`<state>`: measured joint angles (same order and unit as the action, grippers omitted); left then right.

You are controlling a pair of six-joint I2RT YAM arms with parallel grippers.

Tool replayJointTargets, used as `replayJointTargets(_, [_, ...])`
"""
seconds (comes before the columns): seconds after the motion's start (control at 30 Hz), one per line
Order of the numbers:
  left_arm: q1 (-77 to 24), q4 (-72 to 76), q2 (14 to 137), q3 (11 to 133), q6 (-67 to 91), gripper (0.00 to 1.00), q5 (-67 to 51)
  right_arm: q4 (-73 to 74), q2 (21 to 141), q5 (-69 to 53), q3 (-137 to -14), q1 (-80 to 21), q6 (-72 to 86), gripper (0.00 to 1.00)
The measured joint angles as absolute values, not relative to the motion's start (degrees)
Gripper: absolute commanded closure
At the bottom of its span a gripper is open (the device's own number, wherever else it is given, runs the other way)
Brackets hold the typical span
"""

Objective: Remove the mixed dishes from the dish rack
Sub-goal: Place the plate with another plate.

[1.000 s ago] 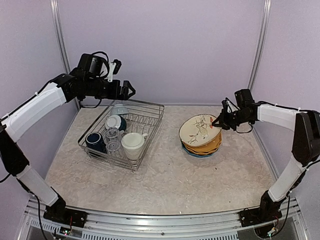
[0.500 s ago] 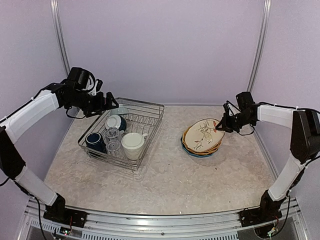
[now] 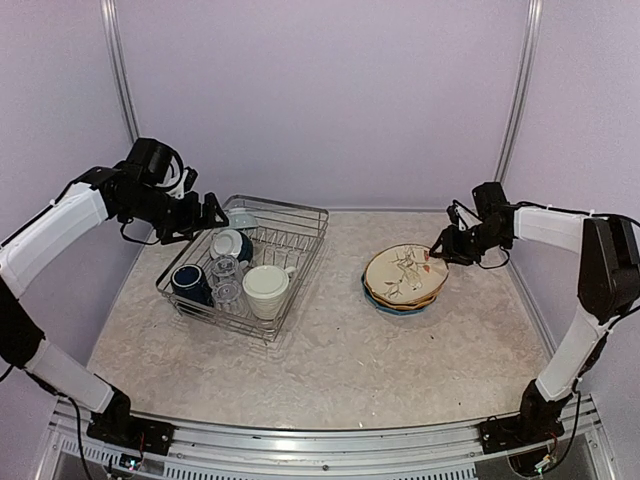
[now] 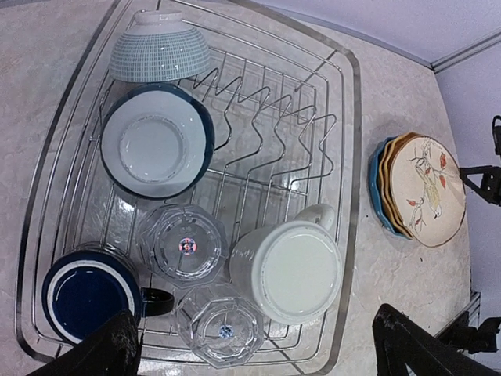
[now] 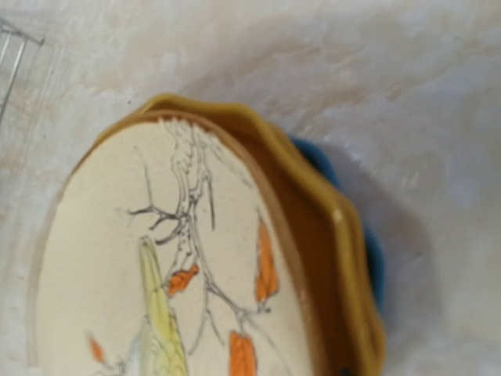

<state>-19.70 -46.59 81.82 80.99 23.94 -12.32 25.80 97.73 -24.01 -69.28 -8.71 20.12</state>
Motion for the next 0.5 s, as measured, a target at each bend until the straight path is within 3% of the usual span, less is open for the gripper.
replayJointTargets(0.23, [-20.05,-52.23,81.01,80.23,24.27,0.01,-10.28,27.49,97.38,-20.91,-71.22,-8.71,16.25,0.14])
replayJointTargets(0.5, [-21.65,-53.65,82.37,80.40,25.21,0.04,-10.09,29.91,94.11,-17.89,-71.48,-8.71,11.11,0.07])
